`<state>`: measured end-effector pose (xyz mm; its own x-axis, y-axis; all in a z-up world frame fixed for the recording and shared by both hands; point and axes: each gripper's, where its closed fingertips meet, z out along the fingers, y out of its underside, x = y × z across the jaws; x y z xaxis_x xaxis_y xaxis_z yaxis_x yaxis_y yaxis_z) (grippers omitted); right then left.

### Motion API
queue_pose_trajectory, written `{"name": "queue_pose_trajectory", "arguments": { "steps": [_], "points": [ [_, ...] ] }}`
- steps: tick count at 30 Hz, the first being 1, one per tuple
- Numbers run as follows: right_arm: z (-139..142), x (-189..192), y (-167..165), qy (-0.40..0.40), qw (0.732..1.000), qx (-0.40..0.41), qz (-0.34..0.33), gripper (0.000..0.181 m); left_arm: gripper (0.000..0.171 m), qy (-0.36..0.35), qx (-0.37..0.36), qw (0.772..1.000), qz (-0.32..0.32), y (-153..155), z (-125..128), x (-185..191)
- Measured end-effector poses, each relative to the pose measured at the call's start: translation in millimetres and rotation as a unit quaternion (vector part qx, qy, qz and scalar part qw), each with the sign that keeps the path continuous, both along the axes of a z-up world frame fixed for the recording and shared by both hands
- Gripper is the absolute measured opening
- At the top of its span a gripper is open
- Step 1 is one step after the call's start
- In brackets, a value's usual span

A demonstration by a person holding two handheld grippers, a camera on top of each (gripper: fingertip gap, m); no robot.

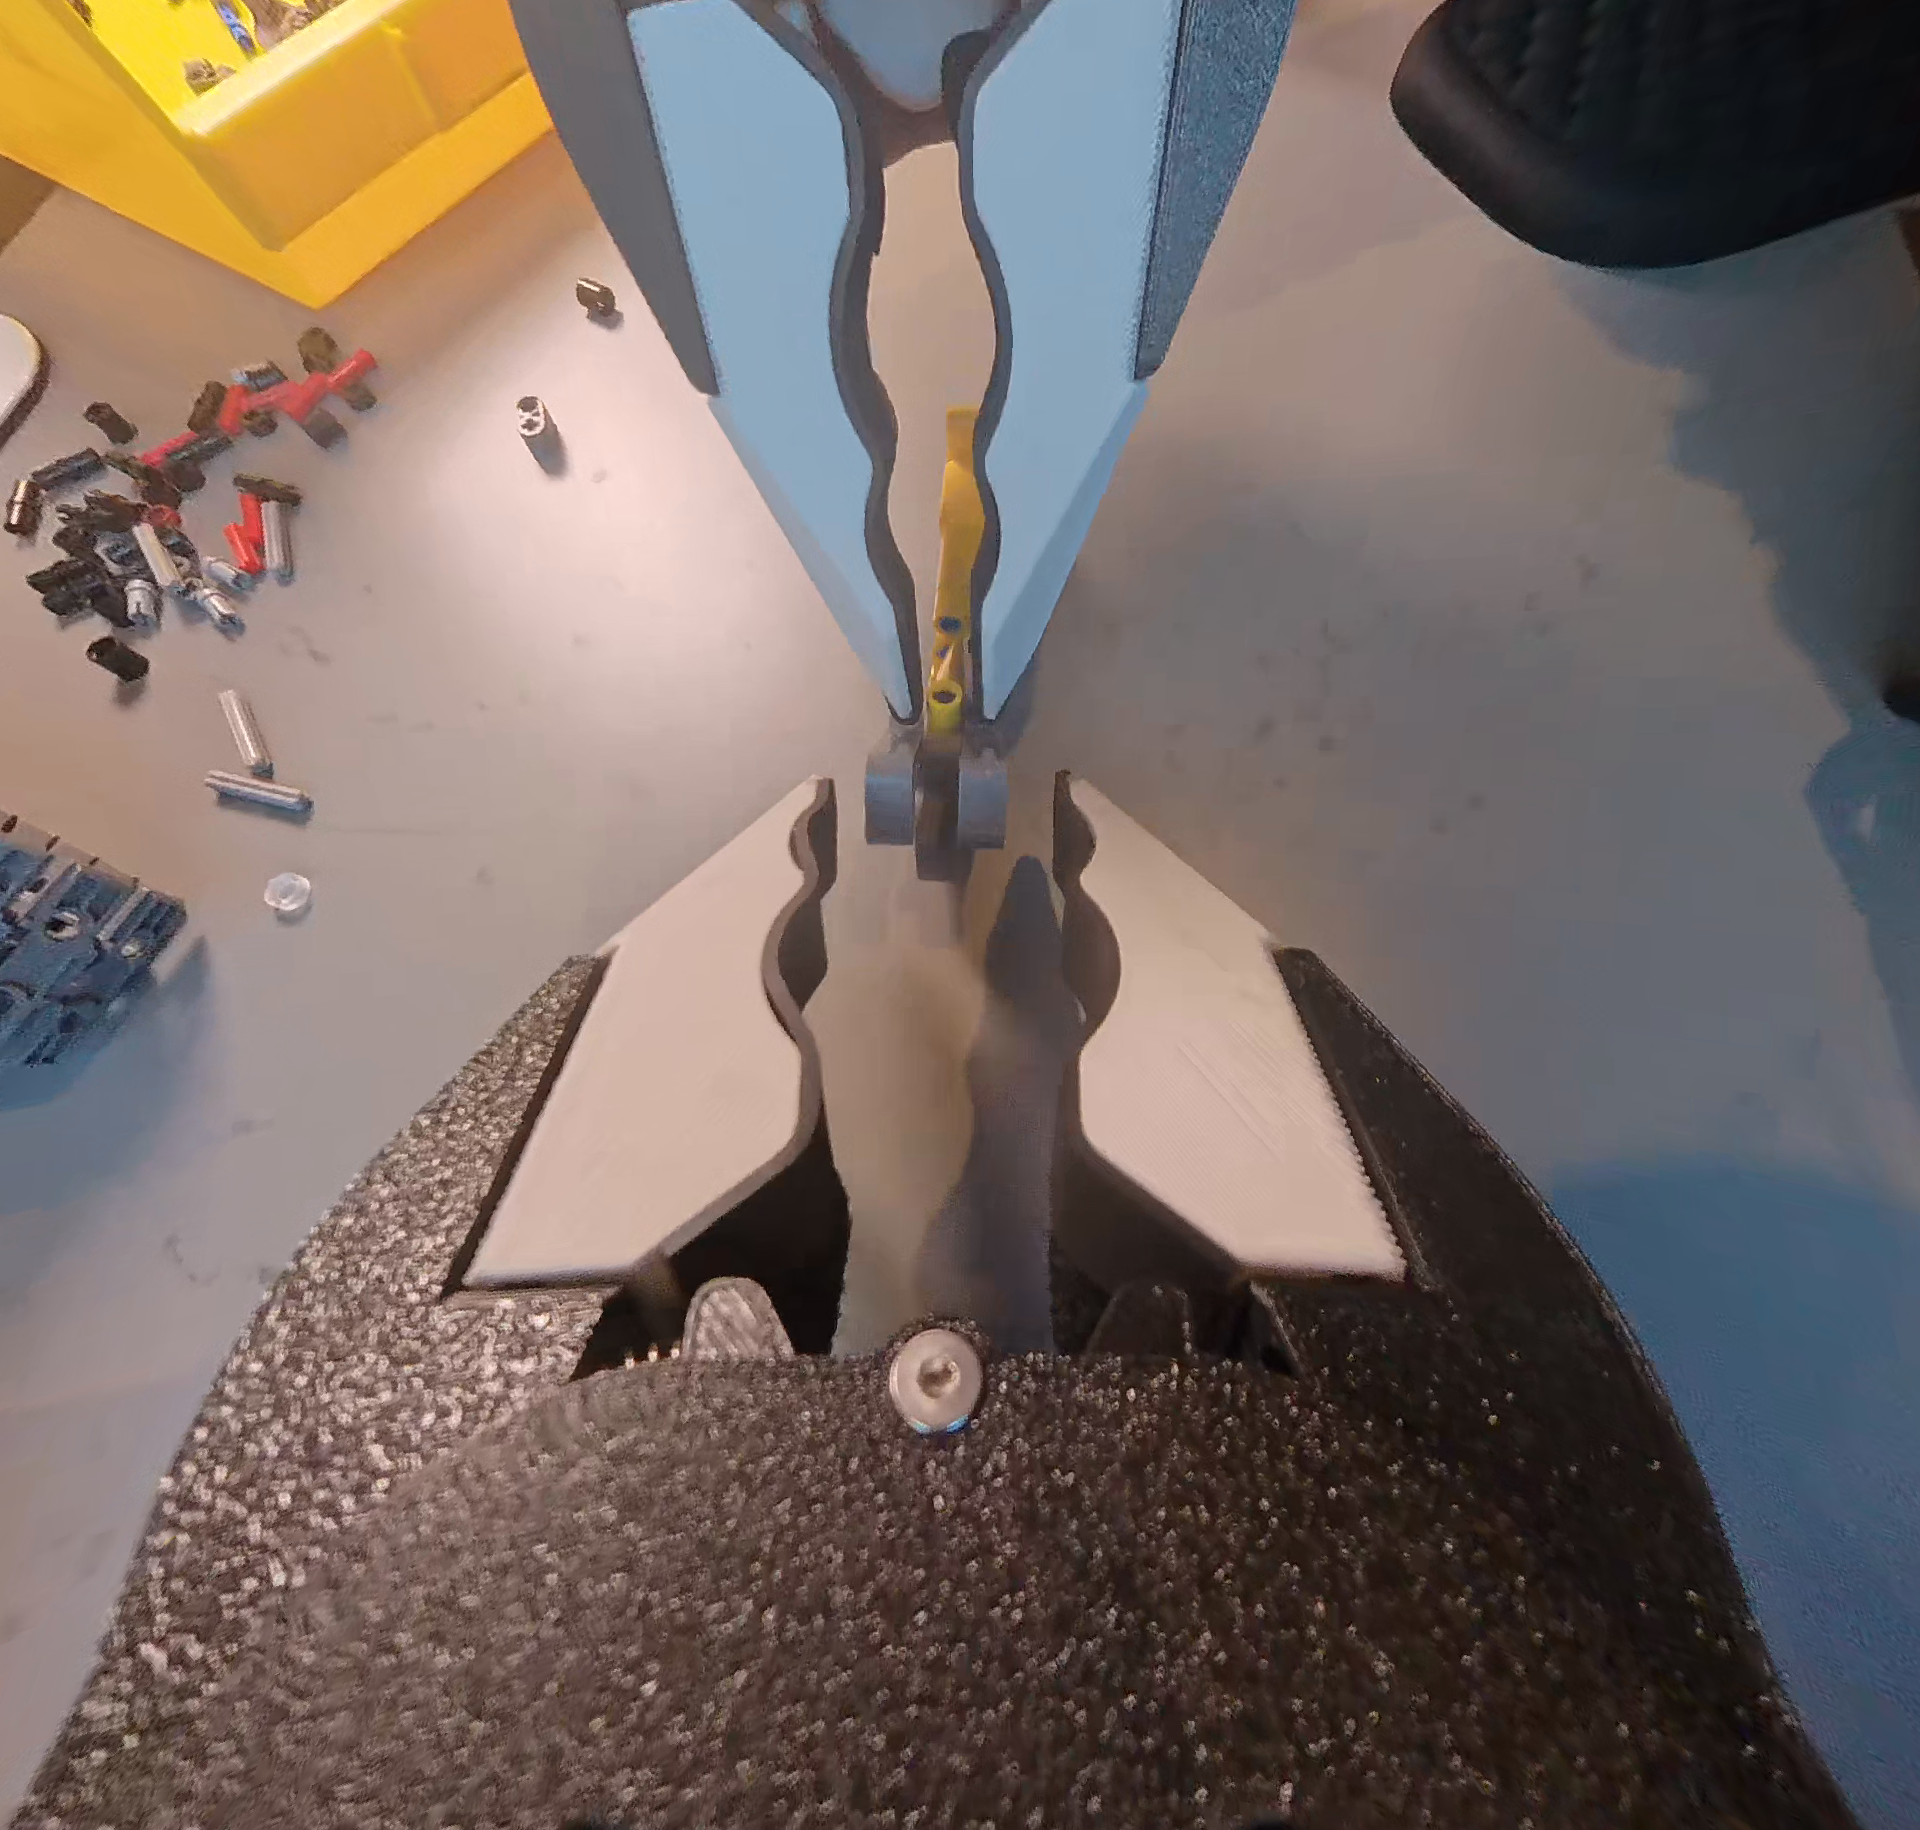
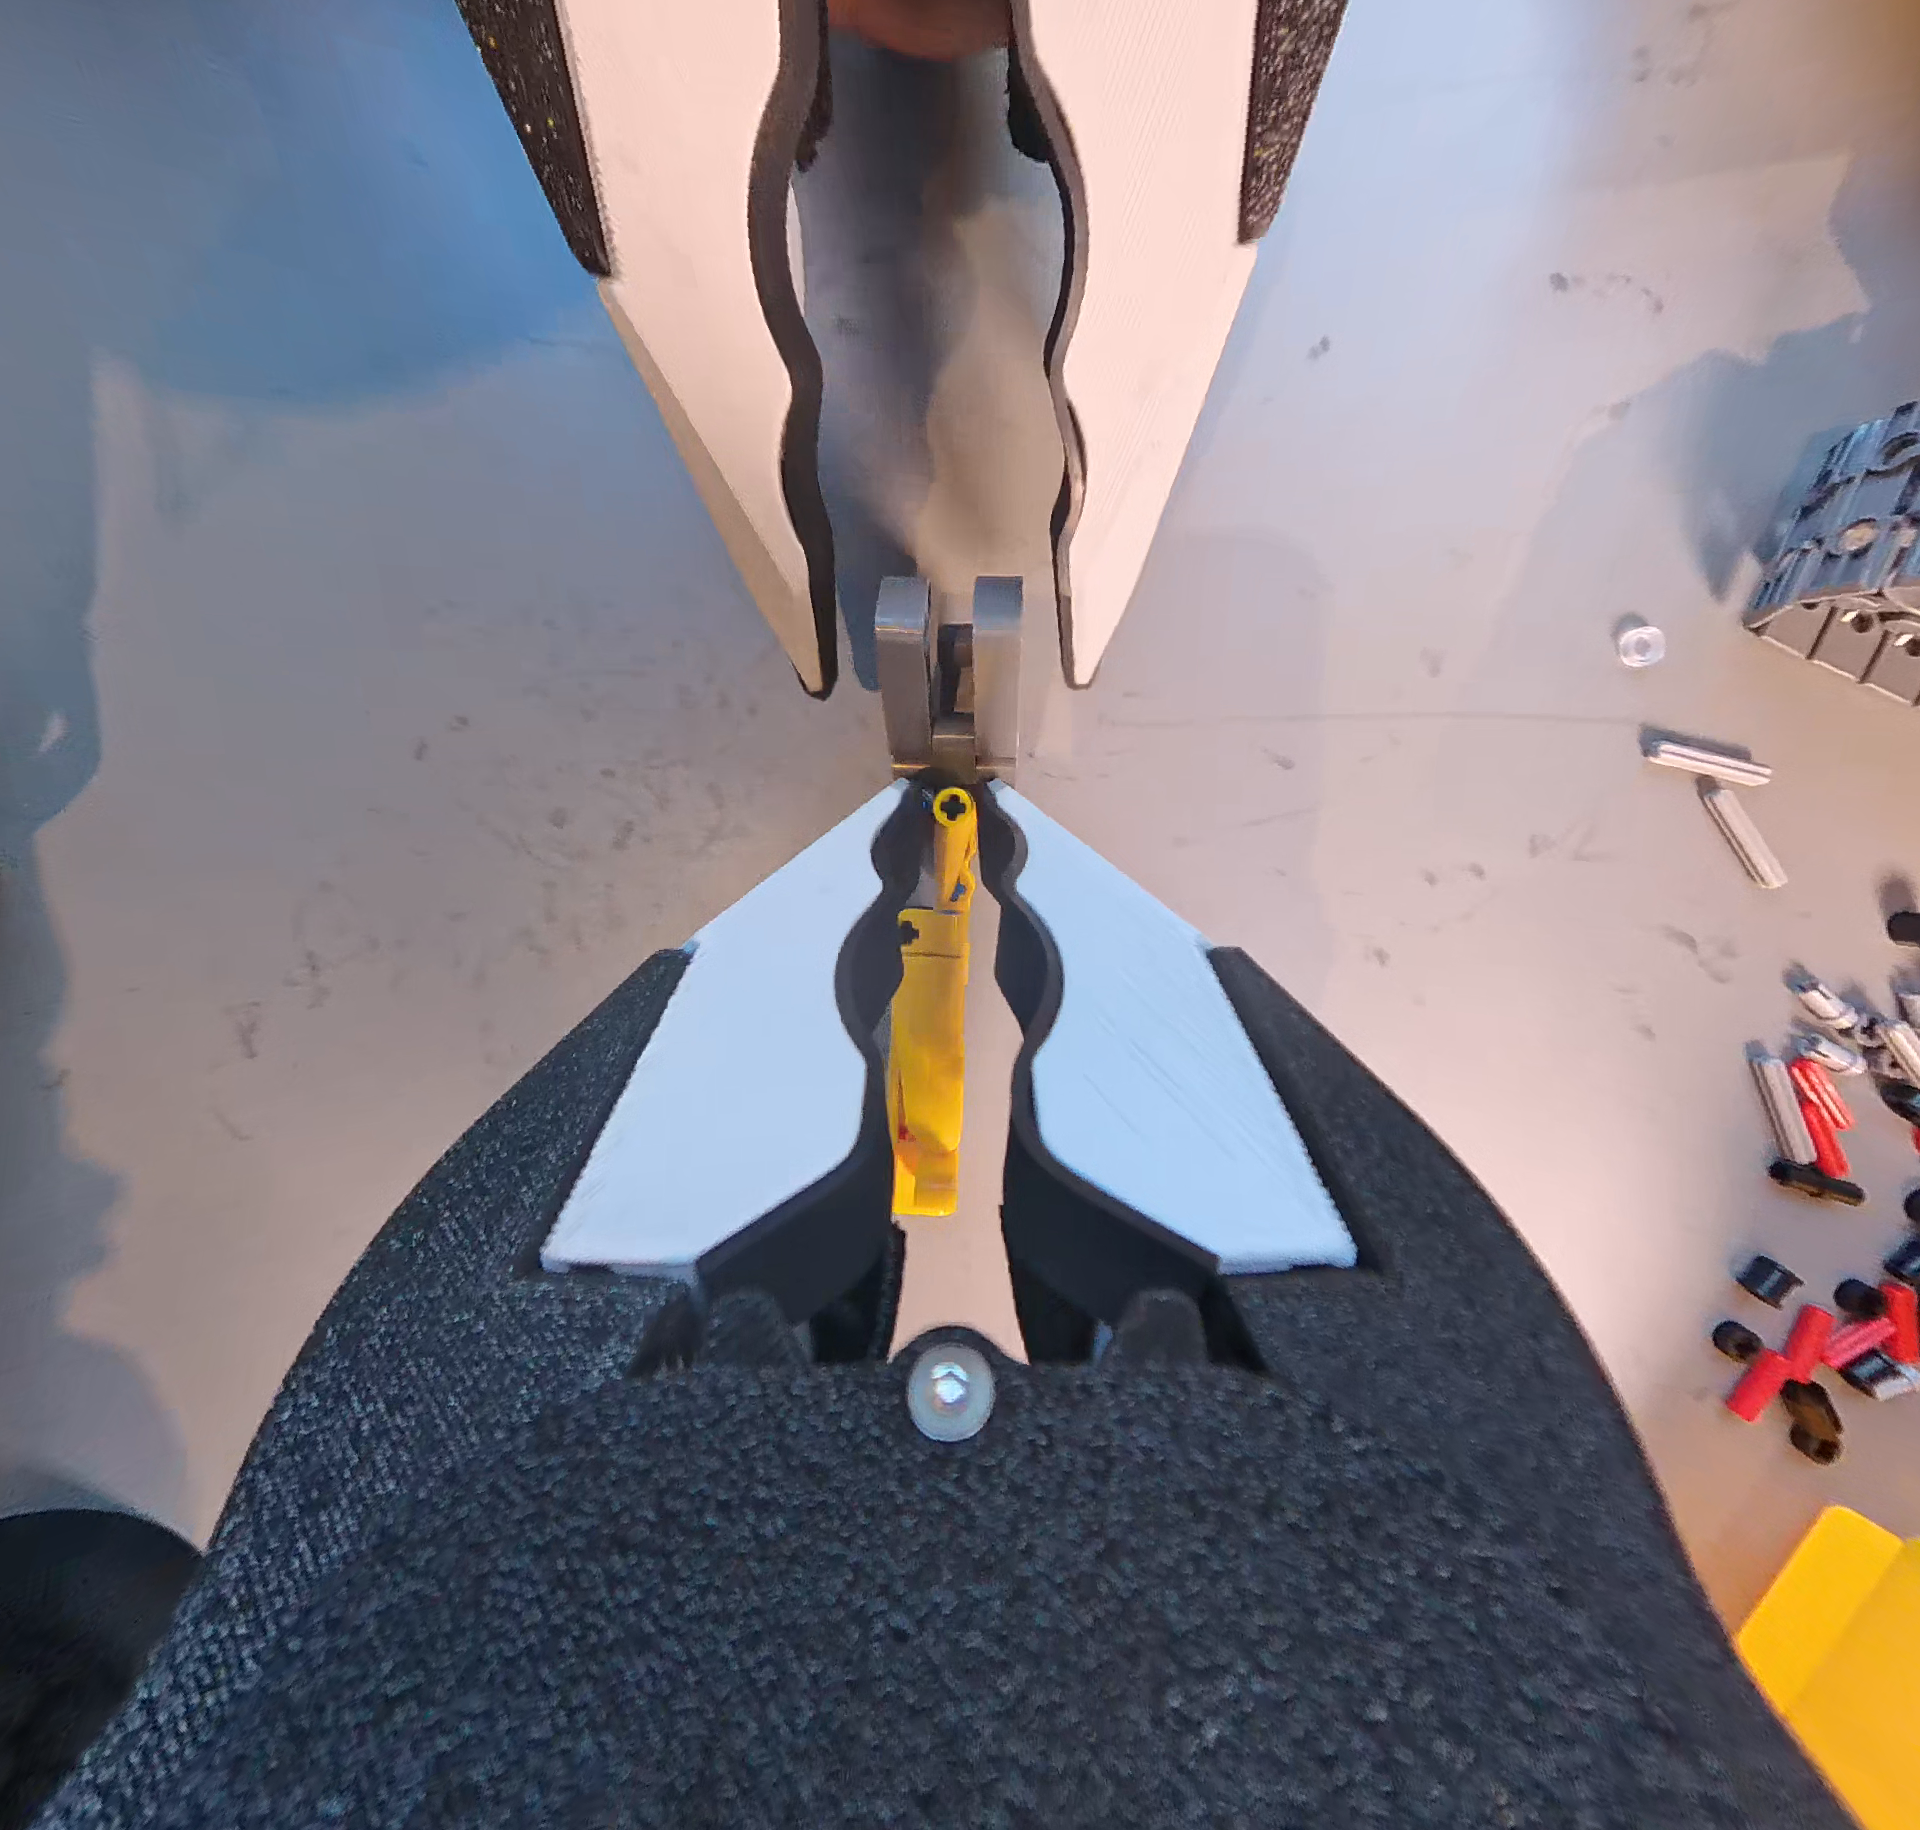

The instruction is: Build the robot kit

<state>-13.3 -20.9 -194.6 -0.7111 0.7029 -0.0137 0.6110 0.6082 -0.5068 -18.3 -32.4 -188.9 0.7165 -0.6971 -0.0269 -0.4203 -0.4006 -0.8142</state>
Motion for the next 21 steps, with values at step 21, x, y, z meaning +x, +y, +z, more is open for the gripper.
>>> {"name": "queue_pose_trajectory", "arguments": {
  "steps": [21],
  "points": [
    [-3,3,3,-0.011,1.000,0.009,-0.007,0.006,0.025,0.022,-0.026,0.999,0.005,-1,-13,-3]
  ]
}}
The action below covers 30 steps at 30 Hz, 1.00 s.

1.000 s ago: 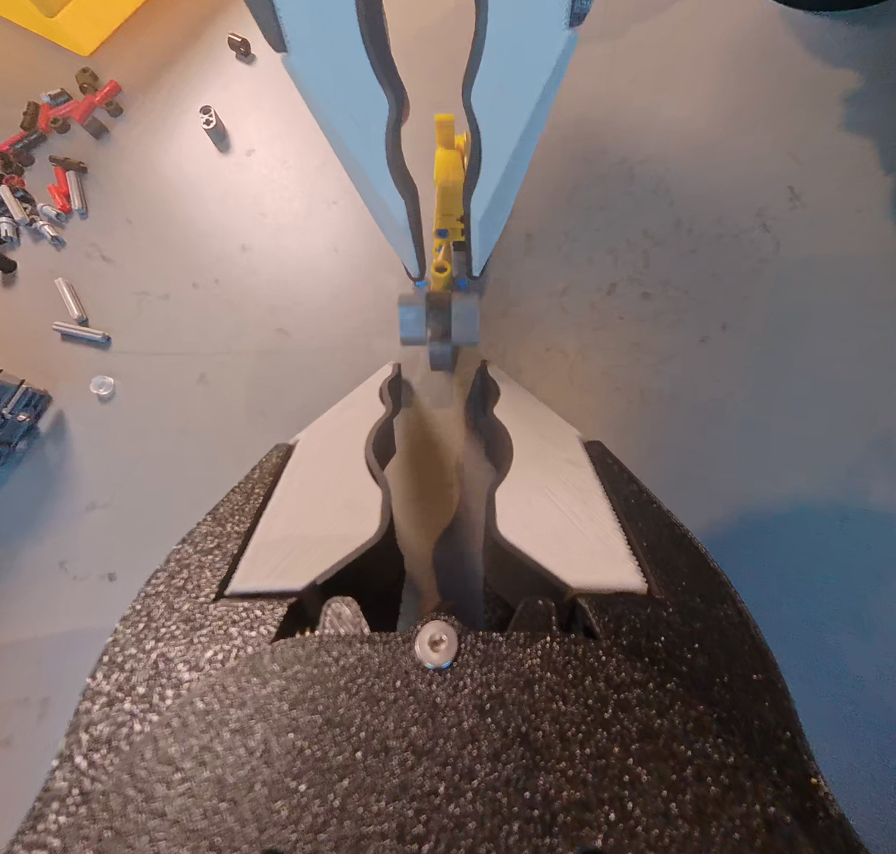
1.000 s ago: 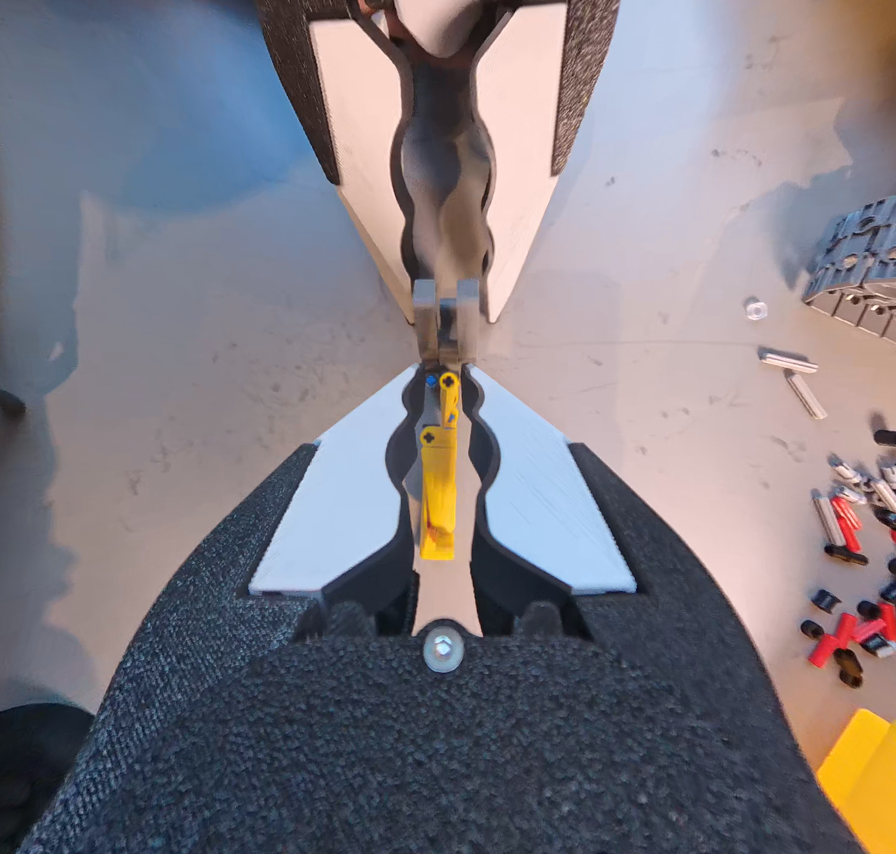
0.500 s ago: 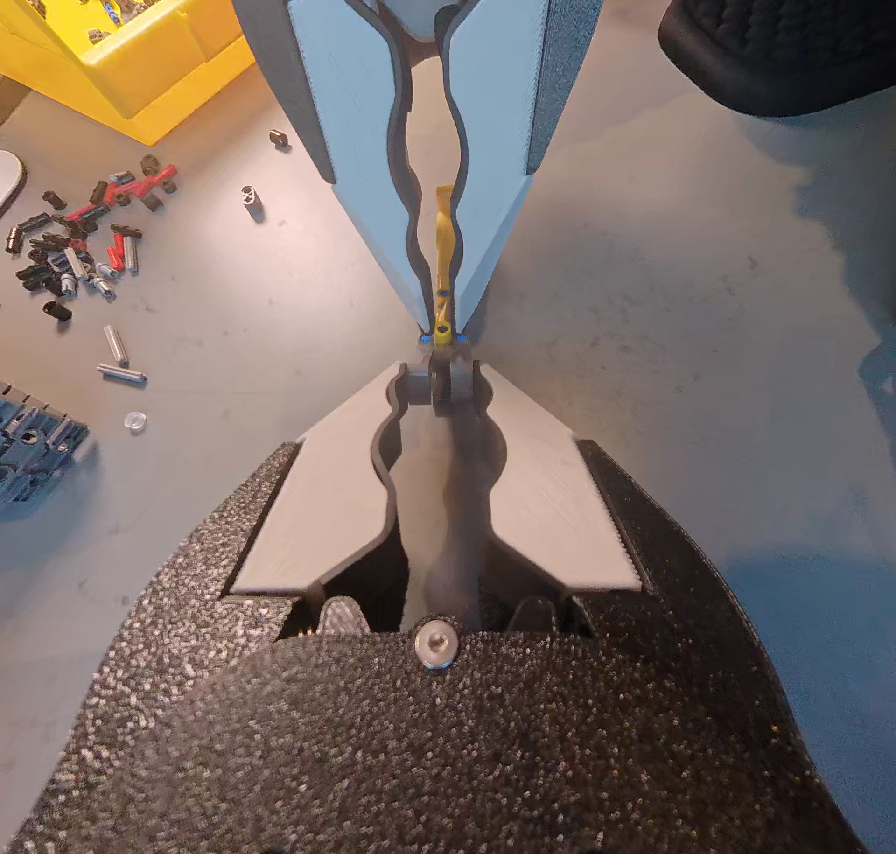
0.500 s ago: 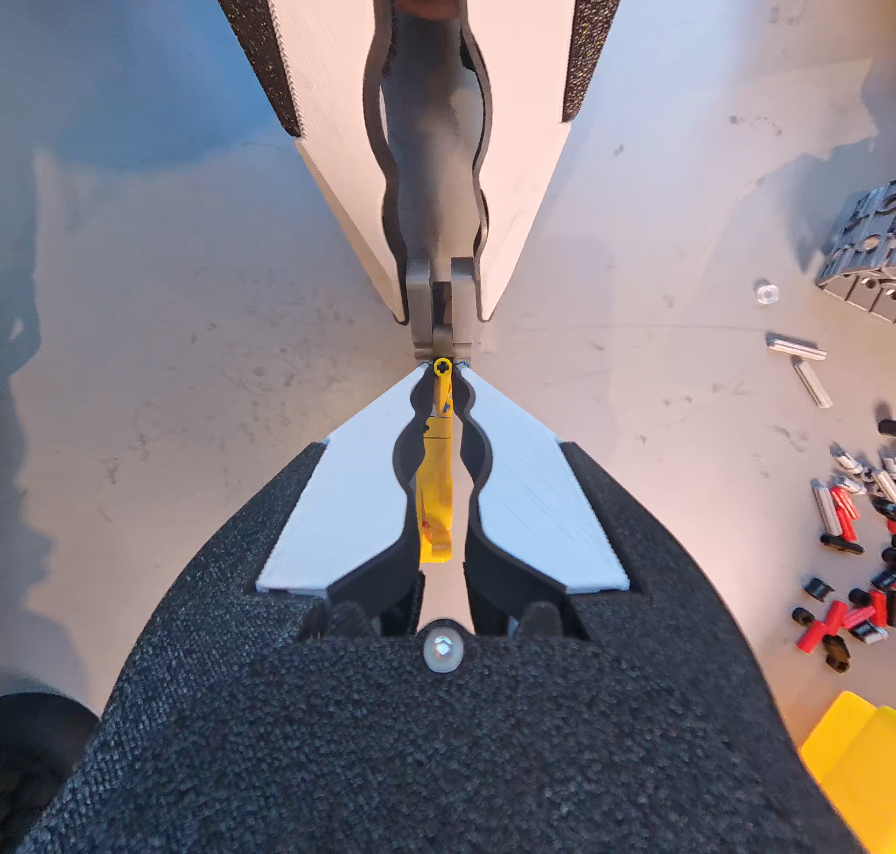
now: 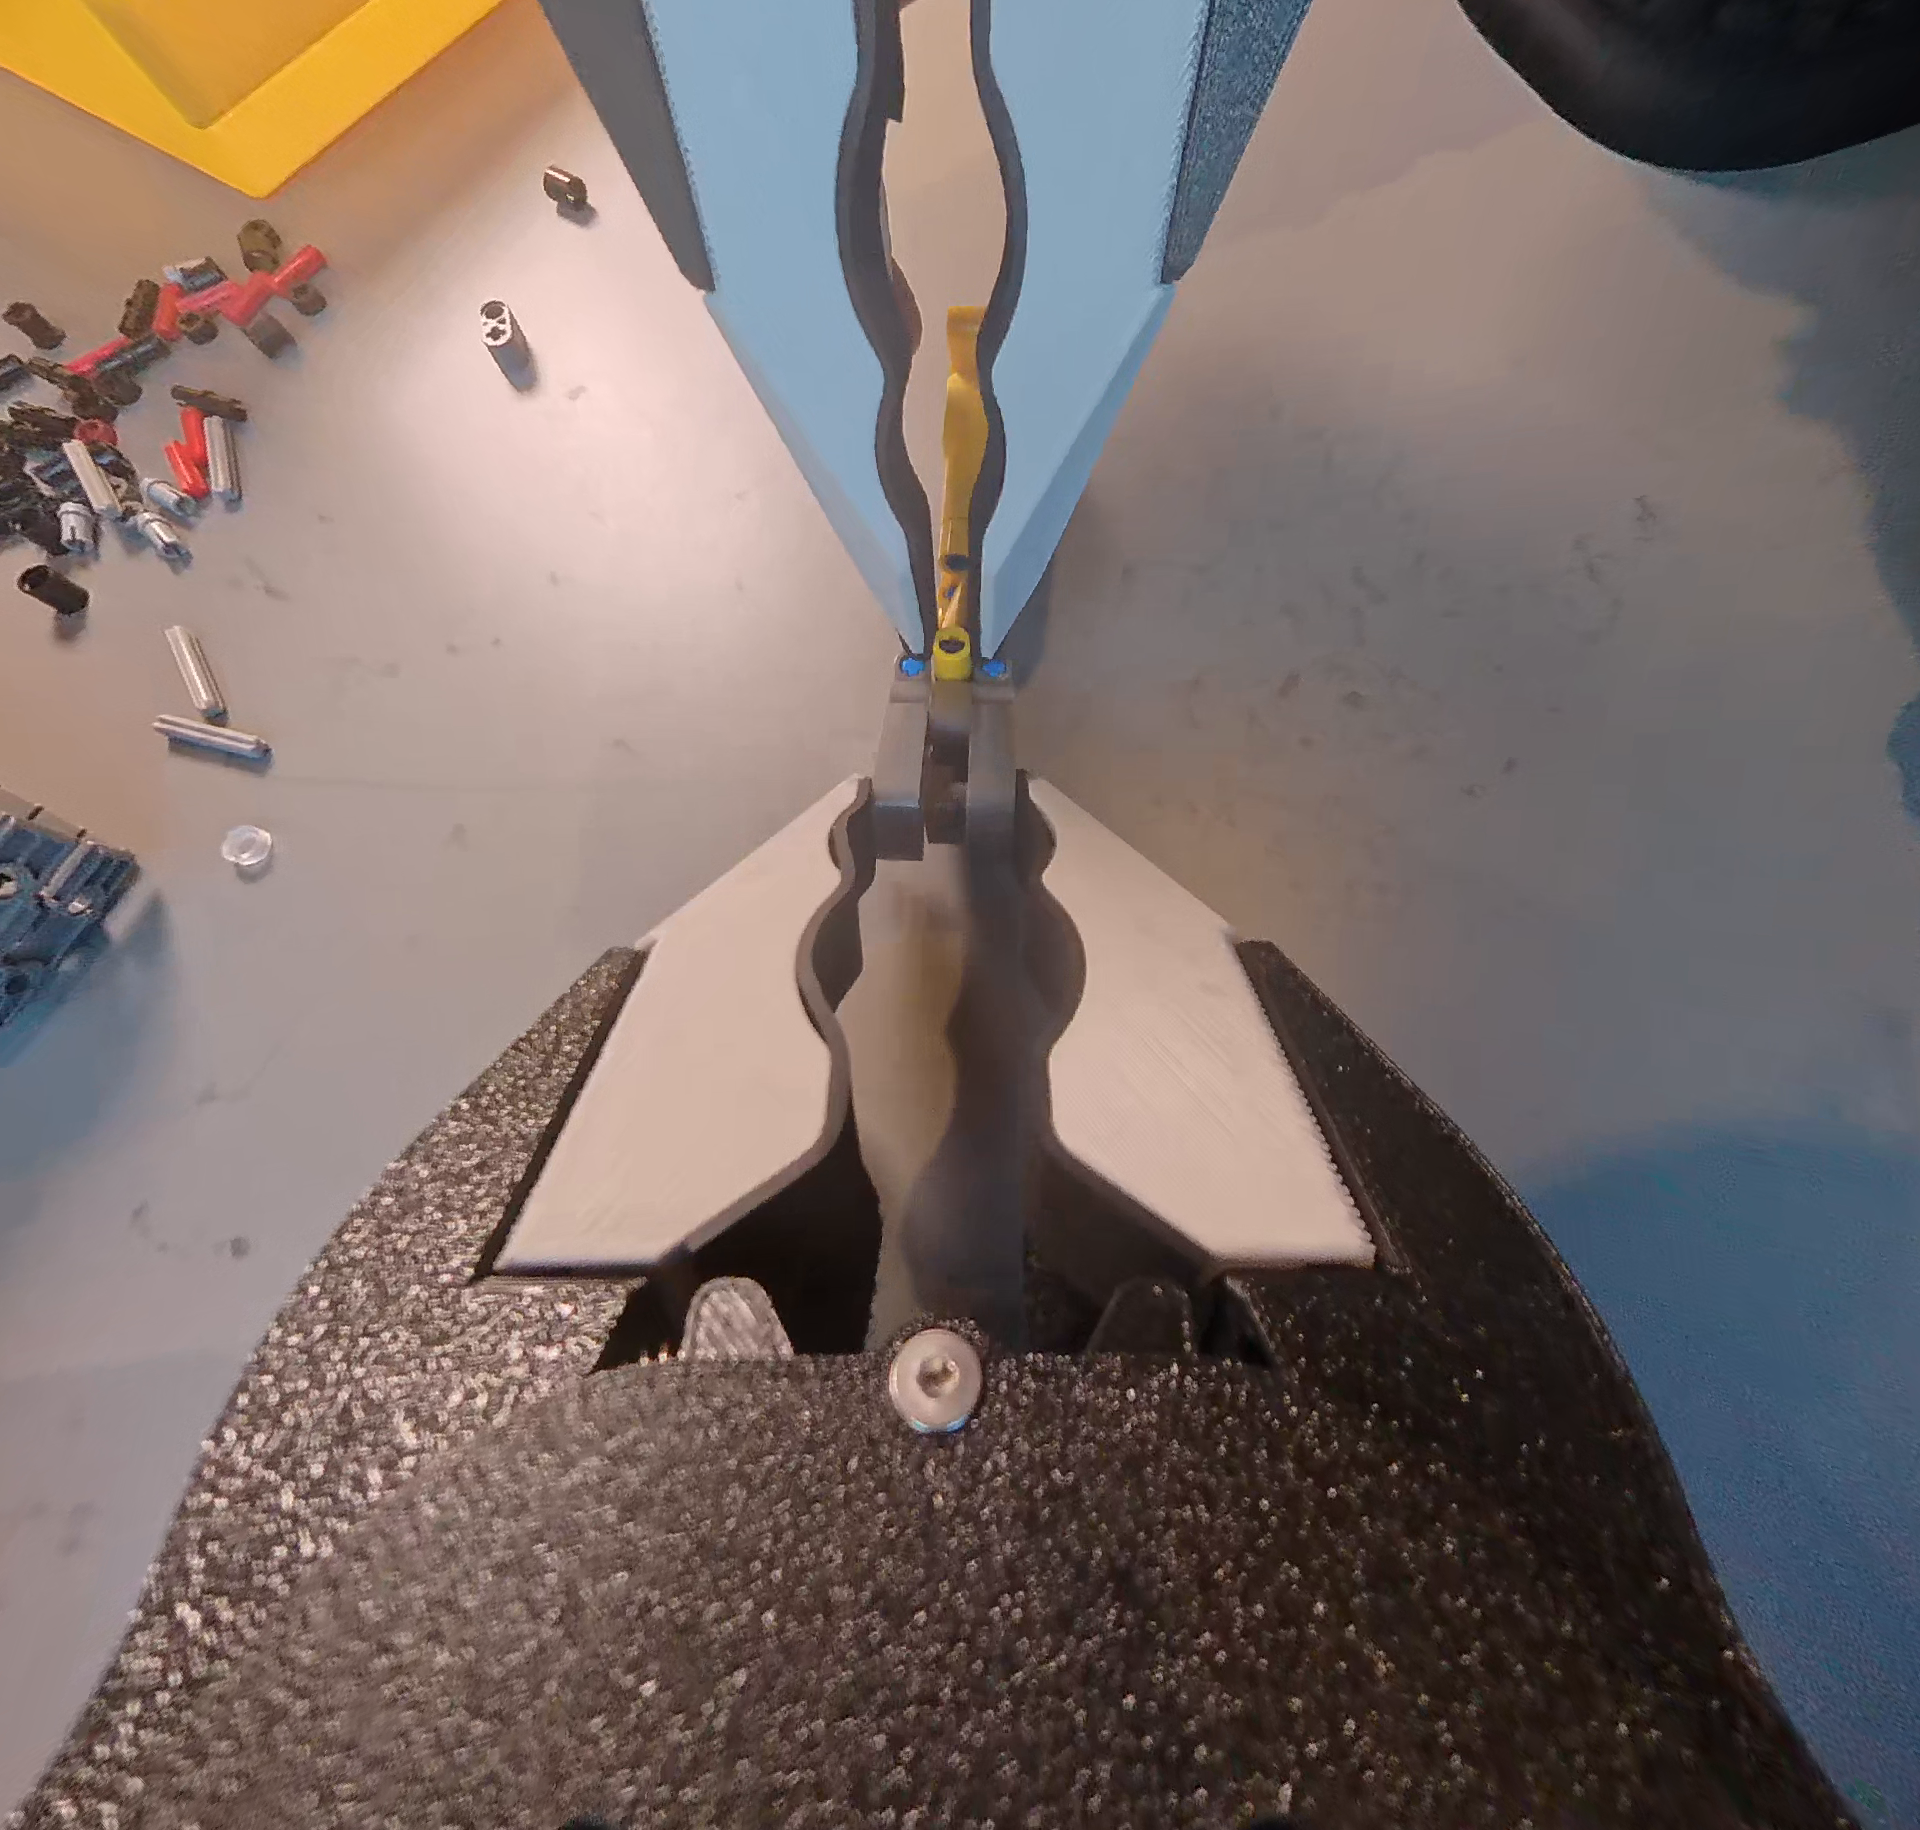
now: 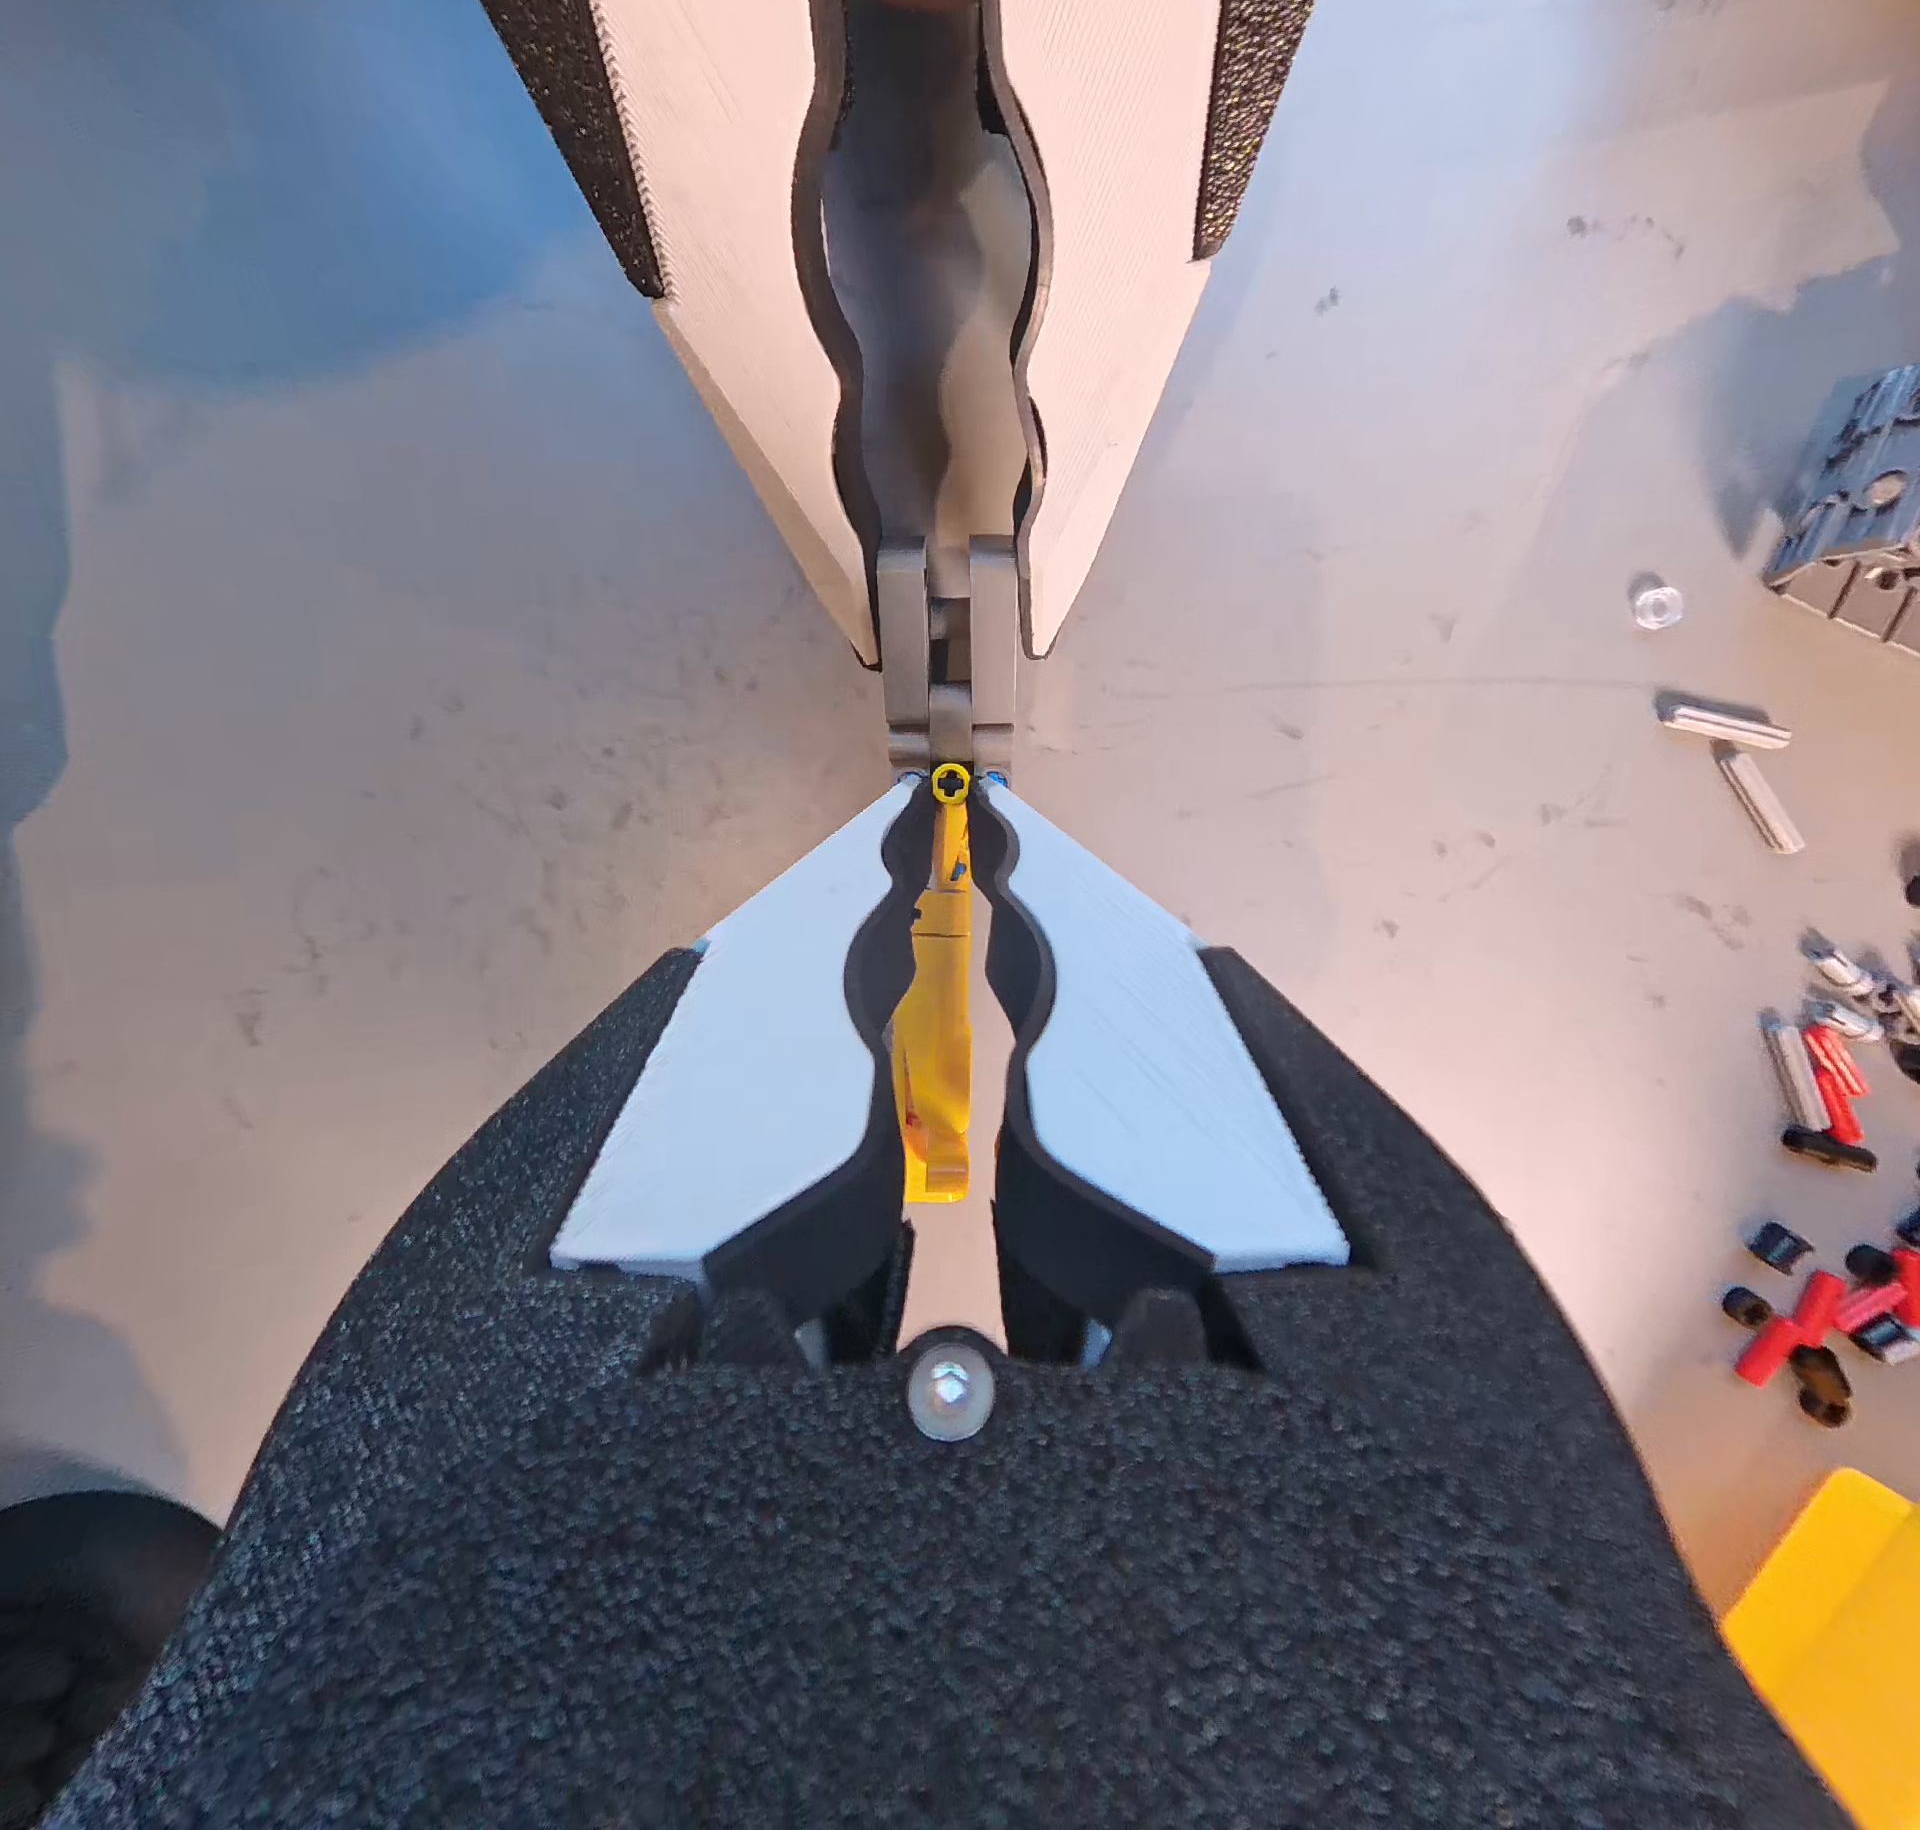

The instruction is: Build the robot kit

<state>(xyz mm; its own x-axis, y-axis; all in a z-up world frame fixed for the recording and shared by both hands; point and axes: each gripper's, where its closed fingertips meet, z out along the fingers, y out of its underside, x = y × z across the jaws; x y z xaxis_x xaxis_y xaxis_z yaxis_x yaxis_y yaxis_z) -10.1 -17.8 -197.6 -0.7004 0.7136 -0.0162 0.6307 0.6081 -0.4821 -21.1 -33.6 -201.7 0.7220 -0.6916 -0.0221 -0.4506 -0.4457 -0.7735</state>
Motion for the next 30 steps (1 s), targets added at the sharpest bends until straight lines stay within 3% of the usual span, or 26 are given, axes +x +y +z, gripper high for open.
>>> {"name": "queue_pose_trajectory", "arguments": {
  "steps": [5,7,9,13,18,23,30],
  "points": [
    [1,-1,-1,0.026,1.000,-0.006,-0.008,0.008,0.025,0.006,-0.009,1.000,0.000,-2,-5,-3],
    [5,2,1,0.040,0.999,-0.014,-0.004,0.026,0.025,0.010,-0.004,1.000,0.003,-1,-5,-4],
    [18,3,4,0.059,0.997,-0.037,-0.018,0.026,0.025,0.010,-0.004,1.000,0.005,-1,-5,-4],
    [13,14,24,0.067,0.997,-0.003,-0.039,0.027,0.025,0.003,-0.003,1.000,0.011,-1,-4,-8],
    [-4,13,26,0.101,0.992,-0.023,-0.065,0.027,0.025,-0.009,0.004,1.000,0.029,3,0,-17],
    [-5,9,31,0.133,0.987,-0.037,-0.078,0.022,0.026,-0.035,0.009,0.998,0.052,9,7,-25],
    [-1,10,33,0.150,0.982,-0.070,-0.087,0.017,0.025,-0.017,0.004,0.999,0.051,7,2,-25]
  ]
}}
